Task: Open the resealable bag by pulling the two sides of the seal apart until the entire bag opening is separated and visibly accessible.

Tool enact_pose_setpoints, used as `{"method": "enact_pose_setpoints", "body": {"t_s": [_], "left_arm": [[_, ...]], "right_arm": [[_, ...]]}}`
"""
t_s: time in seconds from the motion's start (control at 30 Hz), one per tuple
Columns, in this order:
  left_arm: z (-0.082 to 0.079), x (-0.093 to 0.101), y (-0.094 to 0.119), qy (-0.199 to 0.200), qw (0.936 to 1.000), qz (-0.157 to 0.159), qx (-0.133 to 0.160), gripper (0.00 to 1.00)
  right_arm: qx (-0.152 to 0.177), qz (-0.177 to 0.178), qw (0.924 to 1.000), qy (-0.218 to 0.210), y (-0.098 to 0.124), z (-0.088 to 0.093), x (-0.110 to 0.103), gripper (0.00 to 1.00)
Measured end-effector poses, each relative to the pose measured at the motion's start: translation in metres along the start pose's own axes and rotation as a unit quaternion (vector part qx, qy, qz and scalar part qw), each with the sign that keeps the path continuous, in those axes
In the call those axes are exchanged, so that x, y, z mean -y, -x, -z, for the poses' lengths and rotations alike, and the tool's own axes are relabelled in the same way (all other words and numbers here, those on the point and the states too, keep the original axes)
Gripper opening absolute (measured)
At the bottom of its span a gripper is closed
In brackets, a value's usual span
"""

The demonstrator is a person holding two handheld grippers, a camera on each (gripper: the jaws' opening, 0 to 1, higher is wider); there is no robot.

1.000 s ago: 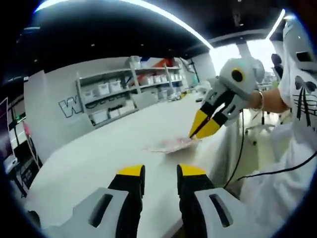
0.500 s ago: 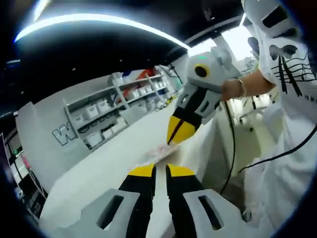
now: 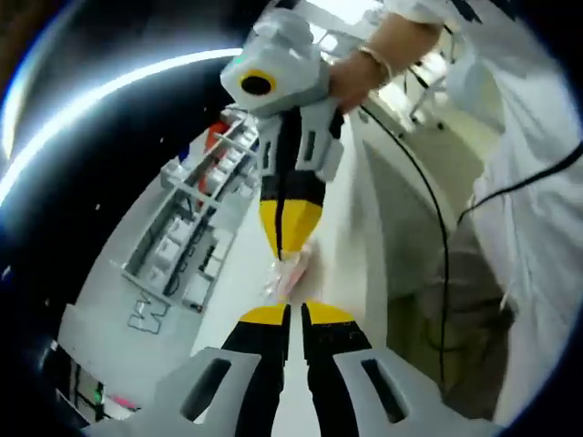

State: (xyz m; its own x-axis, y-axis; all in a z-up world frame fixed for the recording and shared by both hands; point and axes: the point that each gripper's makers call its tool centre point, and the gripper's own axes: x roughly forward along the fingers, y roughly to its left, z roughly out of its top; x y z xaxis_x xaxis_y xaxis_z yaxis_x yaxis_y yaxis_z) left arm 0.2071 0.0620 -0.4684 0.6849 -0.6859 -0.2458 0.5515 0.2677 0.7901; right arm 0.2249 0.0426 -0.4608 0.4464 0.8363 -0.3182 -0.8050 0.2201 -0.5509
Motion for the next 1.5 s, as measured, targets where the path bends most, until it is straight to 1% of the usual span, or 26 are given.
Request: {"method": "enact_pose_setpoints", "body": {"t_s": [0.03,0.1,0.13,0.2,0.23,0.33,0.5,0.63,0.77,0.83,0.9,1.03,1.07,1.1,1.17,1.23,1.4,1.5], "left_arm": [[0.001,-0.002,0.003,0.006,1.0,-0.007,0.0,0.05],[0.008,-0.009,0.005,-0.03,0.9991,-0.026,-0.018,0.05],[0.009,-0.012,0.006,-0.04,0.9985,-0.032,-0.021,0.05],[0.008,-0.016,0.007,-0.037,0.9983,-0.041,-0.016,0.05],[0.008,-0.019,0.008,-0.038,0.9981,-0.047,-0.013,0.05],[0.008,-0.024,0.01,-0.049,0.9967,-0.063,-0.014,0.05],[0.011,-0.029,0.008,-0.06,0.9955,-0.069,-0.023,0.06],[0.007,-0.036,0.012,-0.066,0.9939,-0.086,-0.016,0.06],[0.012,-0.034,0.01,-0.065,0.9942,-0.082,-0.026,0.07],[0.012,-0.033,0.011,-0.065,0.9942,-0.081,-0.027,0.08],[0.01,-0.032,0.011,-0.061,0.9946,-0.08,-0.024,0.08],[0.01,-0.034,0.011,-0.058,0.9947,-0.082,-0.023,0.09],[0.01,-0.034,0.012,-0.058,0.9946,-0.083,-0.023,0.09],[0.01,-0.035,0.012,-0.058,0.9945,-0.085,-0.022,0.09],[0.009,-0.035,0.012,-0.058,0.9945,-0.085,-0.021,0.09],[0.009,-0.034,0.01,-0.06,0.9946,-0.082,-0.021,0.09],[0.011,-0.032,0.011,-0.062,0.995,-0.076,-0.023,0.08],[0.01,-0.034,0.012,-0.062,0.9949,-0.077,-0.022,0.07]], "right_arm": [[0.002,0.002,1.0,-0.002,0.0,-0.001,0.001,0.0],[0.009,0.0,0.9999,-0.011,0.002,-0.003,0.001,0.0],[0.014,-0.004,0.9996,-0.024,0.002,-0.003,0.001,0.0],[0.027,-0.013,0.9978,-0.059,0.002,-0.004,0.001,0.0],[0.037,-0.019,0.9956,-0.084,0.003,-0.005,0.002,0.0],[0.059,-0.02,0.9902,-0.125,0.006,-0.007,0.008,0.0],[0.07,-0.02,0.9862,-0.149,0.009,-0.005,0.012,0.0],[0.071,-0.02,0.9843,-0.16,0.008,-0.004,0.011,0.0],[0.07,-0.021,0.9842,-0.161,0.007,-0.003,0.01,0.0],[0.067,-0.02,0.9856,-0.154,0.006,-0.003,0.009,0.0],[0.066,-0.017,0.9882,-0.137,0.006,-0.004,0.008,0.0],[0.054,-0.012,0.9941,-0.094,0.005,-0.006,0.003,0.0],[0.051,-0.01,0.9947,-0.089,0.005,-0.006,0.001,0.01],[0.049,-0.008,0.9953,-0.084,0.004,-0.006,0.001,0.05],[0.042,-0.003,0.9968,-0.067,0.005,-0.007,0.0,0.07],[0.038,-0.003,0.9979,-0.051,0.005,-0.009,-0.002,0.07],[0.03,-0.018,0.9994,-0.004,0.006,-0.018,-0.017,0.08],[0.022,-0.011,0.9992,0.032,0.005,-0.024,-0.019,0.09]]}}
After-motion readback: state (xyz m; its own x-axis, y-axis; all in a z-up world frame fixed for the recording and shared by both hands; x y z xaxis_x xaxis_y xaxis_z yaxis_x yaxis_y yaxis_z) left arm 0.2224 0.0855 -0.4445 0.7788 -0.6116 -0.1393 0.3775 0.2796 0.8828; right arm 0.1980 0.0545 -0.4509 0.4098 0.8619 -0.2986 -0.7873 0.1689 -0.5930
